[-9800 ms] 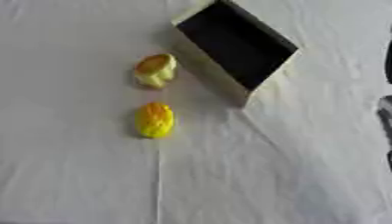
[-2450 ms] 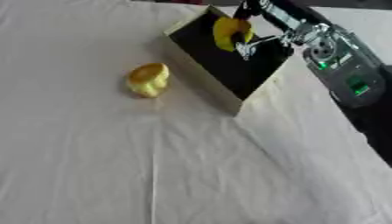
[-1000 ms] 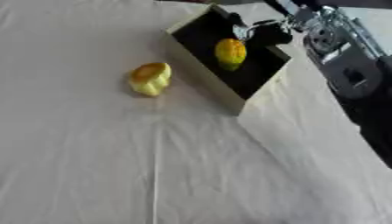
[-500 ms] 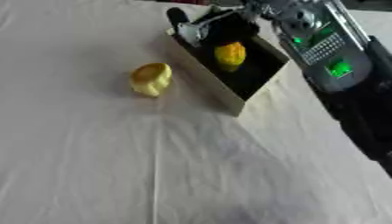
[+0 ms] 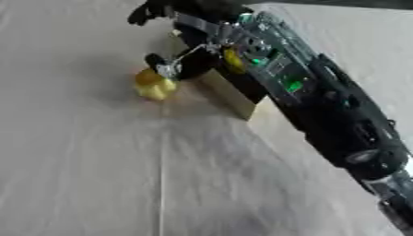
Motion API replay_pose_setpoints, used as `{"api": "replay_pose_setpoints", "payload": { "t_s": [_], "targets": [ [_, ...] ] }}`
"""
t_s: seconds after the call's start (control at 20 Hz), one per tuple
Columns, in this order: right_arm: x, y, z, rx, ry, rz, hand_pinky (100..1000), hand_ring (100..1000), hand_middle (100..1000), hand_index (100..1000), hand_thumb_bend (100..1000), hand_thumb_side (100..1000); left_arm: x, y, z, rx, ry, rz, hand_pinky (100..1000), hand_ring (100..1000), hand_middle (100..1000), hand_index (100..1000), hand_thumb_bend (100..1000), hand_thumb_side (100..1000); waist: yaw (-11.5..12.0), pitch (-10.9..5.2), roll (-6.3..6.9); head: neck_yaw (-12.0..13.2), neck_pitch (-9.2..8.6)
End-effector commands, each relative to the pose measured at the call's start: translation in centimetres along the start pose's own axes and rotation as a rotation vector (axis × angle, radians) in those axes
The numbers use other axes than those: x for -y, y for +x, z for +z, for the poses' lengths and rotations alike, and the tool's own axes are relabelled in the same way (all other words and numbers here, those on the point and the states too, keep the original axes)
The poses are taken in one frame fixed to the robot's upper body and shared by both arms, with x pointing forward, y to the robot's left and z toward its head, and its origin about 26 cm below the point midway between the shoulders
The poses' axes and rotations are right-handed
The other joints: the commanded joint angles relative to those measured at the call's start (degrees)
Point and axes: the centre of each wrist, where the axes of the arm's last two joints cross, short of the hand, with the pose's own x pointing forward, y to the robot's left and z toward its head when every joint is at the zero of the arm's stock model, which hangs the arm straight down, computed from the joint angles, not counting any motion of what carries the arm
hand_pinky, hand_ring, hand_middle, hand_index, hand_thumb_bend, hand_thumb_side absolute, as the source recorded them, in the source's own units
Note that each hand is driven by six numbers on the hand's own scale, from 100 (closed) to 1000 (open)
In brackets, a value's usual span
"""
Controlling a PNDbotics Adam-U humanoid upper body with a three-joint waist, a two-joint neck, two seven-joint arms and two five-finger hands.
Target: Pick up objects on the table and place them in the box.
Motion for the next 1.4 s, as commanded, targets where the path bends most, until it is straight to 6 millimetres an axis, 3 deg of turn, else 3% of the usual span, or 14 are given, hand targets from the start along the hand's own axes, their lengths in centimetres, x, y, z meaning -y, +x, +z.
{"api": "replay_pose_setpoints", "payload": {
  "t_s": [0.05, 1.05, 1.2, 1.4],
  "targets": [
    [-0.2, -0.8, -0.6, -0.015, 0.011, 0.038, 894, 894, 808, 892, 144, 292, 0.0, 0.5, -0.6, 0.023, -0.018, 0.000, 895, 822, 817, 894, 100, 648, -0.1, -0.96, 0.52, -0.2, -0.17],
    [-2.4, -3.2, -2.2, -0.036, 0.138, 0.074, 895, 896, 825, 906, 189, 324, 0.4, 0.4, -0.8, 0.017, -0.023, 0.014, 897, 822, 817, 894, 100, 651, 1.1, -0.03, -0.64, -0.4, -0.64],
    [-2.8, -3.7, -2.6, -0.055, 0.128, 0.069, 886, 879, 773, 860, 134, 257, 0.5, 0.4, -0.8, 0.017, -0.024, 0.018, 897, 821, 817, 894, 100, 651, 1.3, 0.22, -0.60, -0.4, -0.76],
    [-3.0, -3.7, -2.8, -0.075, 0.079, 0.065, 860, 822, 648, 742, 100, 100, 0.6, 0.4, -0.8, 0.017, -0.025, 0.021, 898, 821, 817, 894, 100, 652, 1.4, 0.44, -0.47, -0.4, -0.95]
  ]
}}
